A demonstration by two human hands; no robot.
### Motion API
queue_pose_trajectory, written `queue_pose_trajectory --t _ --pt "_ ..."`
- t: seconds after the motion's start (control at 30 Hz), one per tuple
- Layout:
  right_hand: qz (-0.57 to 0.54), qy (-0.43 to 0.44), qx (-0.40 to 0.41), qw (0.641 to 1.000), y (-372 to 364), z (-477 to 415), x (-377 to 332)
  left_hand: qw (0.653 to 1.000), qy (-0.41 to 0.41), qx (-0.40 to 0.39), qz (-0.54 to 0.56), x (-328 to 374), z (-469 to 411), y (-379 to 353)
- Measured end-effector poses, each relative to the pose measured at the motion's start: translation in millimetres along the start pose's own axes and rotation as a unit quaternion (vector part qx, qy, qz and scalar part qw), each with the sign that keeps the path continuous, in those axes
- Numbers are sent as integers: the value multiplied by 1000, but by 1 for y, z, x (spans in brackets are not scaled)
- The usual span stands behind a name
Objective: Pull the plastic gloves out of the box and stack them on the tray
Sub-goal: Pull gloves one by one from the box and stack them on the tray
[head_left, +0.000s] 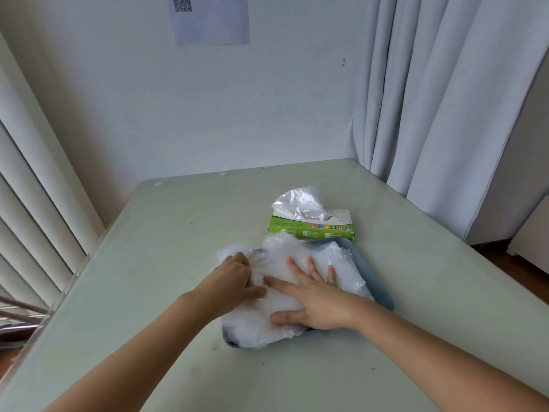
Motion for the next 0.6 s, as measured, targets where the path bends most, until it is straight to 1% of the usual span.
queue_pose_trajectory --t 0.1,0.23,0.27,0.3,0.37,0.4,0.47,0.53,0.6 --pt "-16 -1 16 1000 5 3 10 999 2 19 32 -2 3 1" --pt "-119 -61 40 990 23 17 34 998 1 43 55 -5 8 6" --pt "-104 -66 46 991 29 21 41 997 -4 43 60 -5 9 7" --pt "-64 -59 56 995 36 24 49 997 -12 43 67 -5 10 8" --pt "-7 -41 93 995 52 26 65 996 -34 36 71 -2 10 11" --pt "-9 -44 113 993 59 24 74 996 -44 31 68 -1 9 12" --pt "-69 -74 163 981 79 17 90 996 -57 22 60 1 7 14" --pt "-135 -107 235 957 104 -1 105 997 -58 16 55 1 4 14" --pt "-179 -128 293 930 126 -28 117 997 -58 12 56 0 1 15"
Point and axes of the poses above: each hand's wrist, its own z-axis away from the middle knuckle, its own y-axis out of the back of the hand, x = y × z, the point moved 6 cm from there along -z, towards the middle knuckle, and after that the axes turned 14 degrees about x, right-handed, at the moved point
